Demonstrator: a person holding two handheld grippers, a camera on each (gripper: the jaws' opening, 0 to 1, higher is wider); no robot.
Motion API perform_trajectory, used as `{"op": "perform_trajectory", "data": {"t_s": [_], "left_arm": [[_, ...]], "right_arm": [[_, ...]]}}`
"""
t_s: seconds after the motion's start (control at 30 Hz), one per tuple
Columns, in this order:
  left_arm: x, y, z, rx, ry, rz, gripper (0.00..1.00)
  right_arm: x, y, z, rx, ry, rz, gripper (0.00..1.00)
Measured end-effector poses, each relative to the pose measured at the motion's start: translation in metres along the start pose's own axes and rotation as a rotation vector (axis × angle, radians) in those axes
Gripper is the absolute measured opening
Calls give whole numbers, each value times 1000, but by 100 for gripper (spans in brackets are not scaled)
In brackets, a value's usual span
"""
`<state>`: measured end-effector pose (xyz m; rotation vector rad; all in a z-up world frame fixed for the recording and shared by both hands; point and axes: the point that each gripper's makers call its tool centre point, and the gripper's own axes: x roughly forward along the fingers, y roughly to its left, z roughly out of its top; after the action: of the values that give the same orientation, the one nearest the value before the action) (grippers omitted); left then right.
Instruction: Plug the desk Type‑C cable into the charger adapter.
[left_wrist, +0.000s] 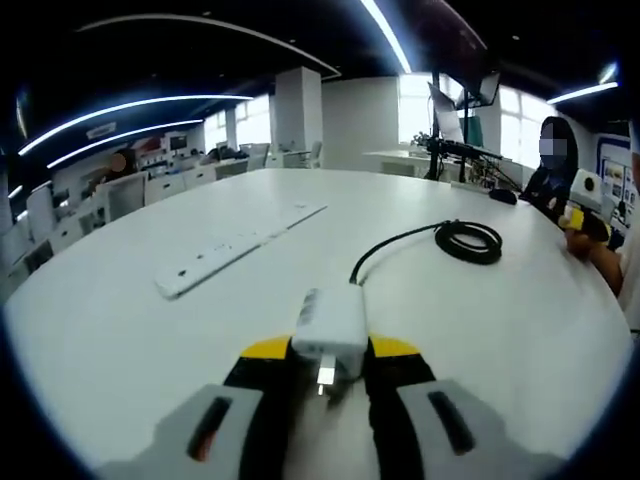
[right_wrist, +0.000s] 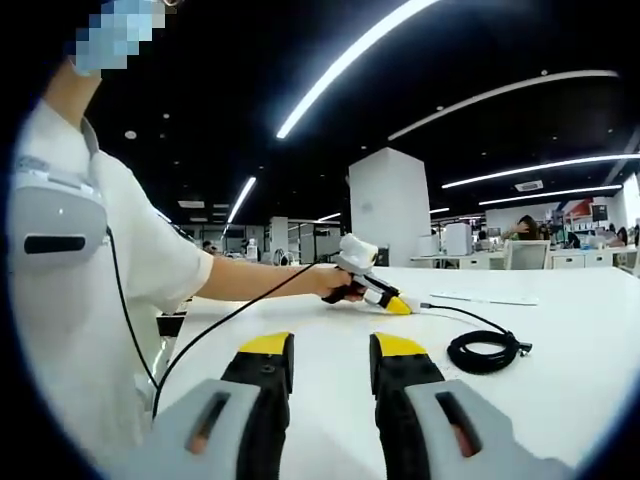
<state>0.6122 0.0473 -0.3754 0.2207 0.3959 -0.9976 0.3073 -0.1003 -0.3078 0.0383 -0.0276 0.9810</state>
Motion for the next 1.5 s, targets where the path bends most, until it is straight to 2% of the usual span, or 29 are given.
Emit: {"op": "perform_trajectory", "data": {"t_s": [0.63, 1.13, 1.5], "left_arm": [[9, 13, 9, 1, 5, 30, 26], [17, 26, 10, -19, -3, 62, 26], [21, 27, 11, -31, -3, 81, 26]], "right_arm": [[0, 1, 2, 4, -8, 2, 30], [0, 1, 2, 7, -10, 2, 30], [0, 0, 2, 9, -11, 3, 30]]}}
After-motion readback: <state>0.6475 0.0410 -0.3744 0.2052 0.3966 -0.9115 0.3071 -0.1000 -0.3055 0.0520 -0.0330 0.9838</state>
